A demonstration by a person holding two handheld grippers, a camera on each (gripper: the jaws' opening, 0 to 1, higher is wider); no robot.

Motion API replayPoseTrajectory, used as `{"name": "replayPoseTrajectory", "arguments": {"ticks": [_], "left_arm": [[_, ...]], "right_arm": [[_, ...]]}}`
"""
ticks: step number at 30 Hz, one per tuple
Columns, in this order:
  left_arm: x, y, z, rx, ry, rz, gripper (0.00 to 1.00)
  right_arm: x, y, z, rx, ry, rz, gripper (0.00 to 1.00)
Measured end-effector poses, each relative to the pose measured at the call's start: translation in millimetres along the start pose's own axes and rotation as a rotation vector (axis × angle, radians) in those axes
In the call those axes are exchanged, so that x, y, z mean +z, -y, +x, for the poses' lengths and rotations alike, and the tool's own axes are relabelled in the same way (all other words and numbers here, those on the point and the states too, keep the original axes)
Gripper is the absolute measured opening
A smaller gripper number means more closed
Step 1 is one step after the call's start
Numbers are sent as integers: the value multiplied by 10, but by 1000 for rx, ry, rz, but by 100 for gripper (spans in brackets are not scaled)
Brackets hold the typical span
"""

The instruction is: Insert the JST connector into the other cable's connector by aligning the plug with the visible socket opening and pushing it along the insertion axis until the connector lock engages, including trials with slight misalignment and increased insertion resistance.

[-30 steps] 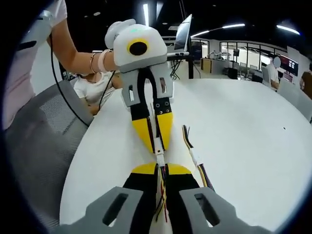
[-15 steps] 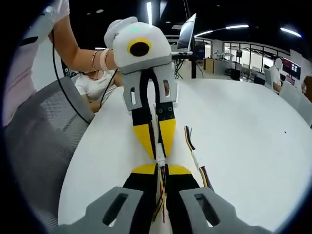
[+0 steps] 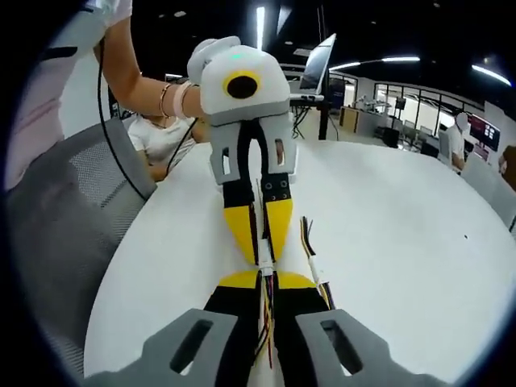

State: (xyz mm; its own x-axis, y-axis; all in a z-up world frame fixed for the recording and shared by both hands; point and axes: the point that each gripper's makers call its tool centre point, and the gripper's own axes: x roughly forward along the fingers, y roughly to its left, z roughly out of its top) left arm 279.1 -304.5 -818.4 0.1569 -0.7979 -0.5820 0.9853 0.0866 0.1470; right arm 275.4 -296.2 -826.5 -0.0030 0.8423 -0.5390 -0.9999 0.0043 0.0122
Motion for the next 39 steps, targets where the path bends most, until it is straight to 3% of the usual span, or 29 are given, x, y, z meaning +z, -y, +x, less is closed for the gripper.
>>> {"name": "replayPoseTrajectory", "arguments": {"ticks": [21, 39], "left_arm": [[-224, -23, 145, 18, 13, -71, 0], [-208, -4, 145, 32, 38, -69, 0]], "right_arm": [[-156, 47, 121, -16, 5, 27, 2], [-168, 37, 132, -16, 16, -13, 4]]}}
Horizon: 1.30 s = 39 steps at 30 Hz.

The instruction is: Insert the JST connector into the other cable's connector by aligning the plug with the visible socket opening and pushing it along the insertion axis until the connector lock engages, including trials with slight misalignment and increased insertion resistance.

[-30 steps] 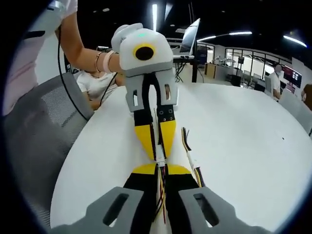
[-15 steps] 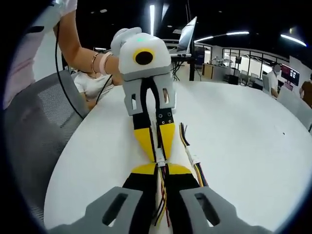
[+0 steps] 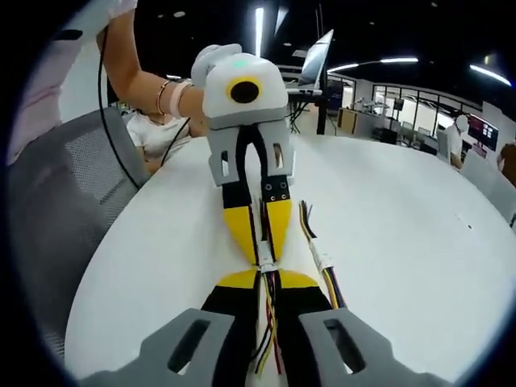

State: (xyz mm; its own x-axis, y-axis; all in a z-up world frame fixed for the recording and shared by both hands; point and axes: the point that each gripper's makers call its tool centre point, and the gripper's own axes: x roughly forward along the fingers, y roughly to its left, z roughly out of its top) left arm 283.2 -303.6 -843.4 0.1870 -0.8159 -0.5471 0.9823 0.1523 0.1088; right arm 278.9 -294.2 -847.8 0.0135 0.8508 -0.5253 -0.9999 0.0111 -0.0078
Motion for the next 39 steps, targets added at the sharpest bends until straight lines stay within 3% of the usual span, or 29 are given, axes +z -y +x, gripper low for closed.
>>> {"name": "replayPoseTrajectory", "arguments": {"ticks": [12, 14, 16, 20, 28, 32, 35, 39], "left_arm": [[-20, -28, -13, 57, 20, -56, 2], [-25, -26, -19, 61, 22, -76, 7], [-28, -51, -36, 79, 28, -94, 10], [-46, -69, -59, 100, 54, -137, 14], [-36, -44, -92, 130, 32, -128, 18], [-48, -48, -105, 150, 20, -146, 21], [-45, -40, -146, 170, -15, -92, 21], [47, -7, -210, 179, 11, -109, 24]], "right_arm": [[4, 15, 4, -30, 5, 13, 8], [9, -2, -1, -35, 5, 19, 9], [20, -51, -9, -35, 6, 25, 11], [46, -106, -9, -32, 19, 43, 27], [48, -176, -55, -64, -1, 60, 28], [107, -197, -95, -92, 12, 71, 30], [161, -98, -182, -171, 18, 54, 35], [213, -62, -259, -204, 37, 85, 42]]}}
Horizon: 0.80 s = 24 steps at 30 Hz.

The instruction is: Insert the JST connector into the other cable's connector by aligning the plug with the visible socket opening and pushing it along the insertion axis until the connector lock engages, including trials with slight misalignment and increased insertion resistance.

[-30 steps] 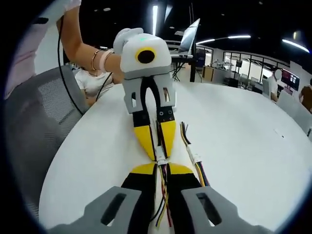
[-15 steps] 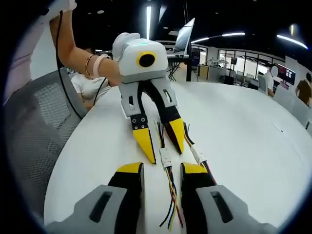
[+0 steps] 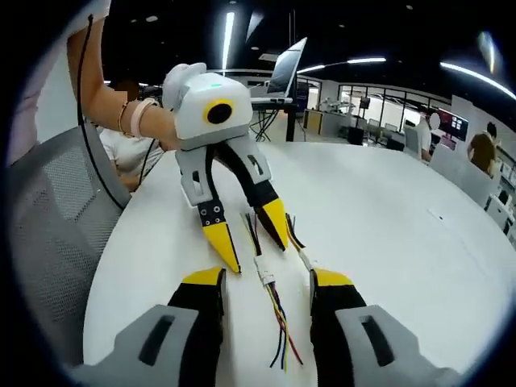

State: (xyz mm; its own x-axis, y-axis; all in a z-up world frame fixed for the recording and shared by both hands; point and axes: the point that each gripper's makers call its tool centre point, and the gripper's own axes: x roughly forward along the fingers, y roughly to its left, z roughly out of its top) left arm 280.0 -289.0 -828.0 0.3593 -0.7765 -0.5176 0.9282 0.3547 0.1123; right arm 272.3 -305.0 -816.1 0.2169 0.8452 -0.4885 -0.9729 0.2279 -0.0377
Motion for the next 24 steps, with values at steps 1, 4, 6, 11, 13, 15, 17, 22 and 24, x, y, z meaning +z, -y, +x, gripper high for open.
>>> {"name": "replayPoseTrajectory", "arguments": {"ticks": [1, 4, 6, 11, 13, 15, 17, 22, 24], "left_arm": [[22, -1, -14, 6, 5, -4, 26], [104, -24, -77, 40, 14, -18, 27], [153, -21, -110, 47, 30, -35, 28], [290, 1, -198, 69, 80, -86, 42], [327, 16, -220, 74, 83, -87, 51], [382, 30, -249, 75, 99, -105, 56], [434, 26, -289, 89, 107, -89, 57], [496, 19, -396, 97, 132, -114, 69], [525, 29, -427, 109, 131, -106, 75]], "right_arm": [[8, 4, -10, -4, 1, 5, 43], [34, 33, -42, -29, 1, 10, 45], [59, 49, -65, -43, 2, 19, 46], [161, 83, -126, -86, 24, 41, 54], [193, 113, -152, -110, 35, 51, 58], [243, 135, -191, -133, 47, 65, 61], [276, 137, -223, -145, 50, 69, 61], [358, 89, -282, -158, 55, 73, 64], [382, 79, -305, -167, 53, 88, 68]]}}
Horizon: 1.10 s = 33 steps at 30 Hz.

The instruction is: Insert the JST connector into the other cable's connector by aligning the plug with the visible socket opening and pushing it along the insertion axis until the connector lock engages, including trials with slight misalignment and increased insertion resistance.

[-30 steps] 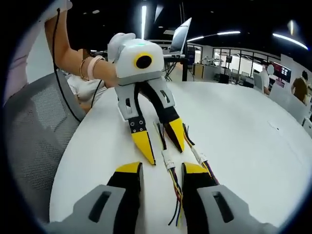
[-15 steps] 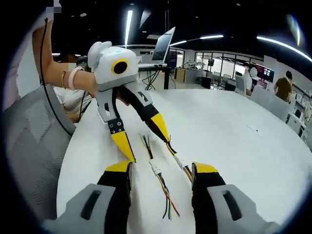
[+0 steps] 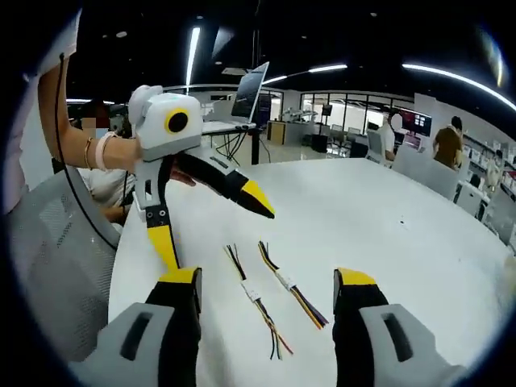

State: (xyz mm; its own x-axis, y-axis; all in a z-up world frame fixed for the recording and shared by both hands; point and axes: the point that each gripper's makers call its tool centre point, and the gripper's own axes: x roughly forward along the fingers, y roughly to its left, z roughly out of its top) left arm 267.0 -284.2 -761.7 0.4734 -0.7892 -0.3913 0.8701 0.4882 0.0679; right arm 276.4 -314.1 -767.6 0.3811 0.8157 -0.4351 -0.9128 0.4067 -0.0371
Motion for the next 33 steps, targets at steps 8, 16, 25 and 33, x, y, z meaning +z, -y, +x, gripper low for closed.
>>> {"name": "replayPoseTrajectory", "arguments": {"ticks": [8, 16, 25, 33], "left_arm": [[132, 57, -141, 16, 33, -38, 86], [216, 136, -243, 38, 59, -108, 89], [295, 268, -334, 23, 82, -118, 96], [339, 397, -442, 21, 89, -144, 99]], "right_arm": [[142, -39, -137, -38, 15, 26, 82], [231, -108, -259, -57, 17, 43, 90], [291, -202, -389, -62, 5, 41, 95], [365, -240, -550, -90, 21, 52, 97]]}}
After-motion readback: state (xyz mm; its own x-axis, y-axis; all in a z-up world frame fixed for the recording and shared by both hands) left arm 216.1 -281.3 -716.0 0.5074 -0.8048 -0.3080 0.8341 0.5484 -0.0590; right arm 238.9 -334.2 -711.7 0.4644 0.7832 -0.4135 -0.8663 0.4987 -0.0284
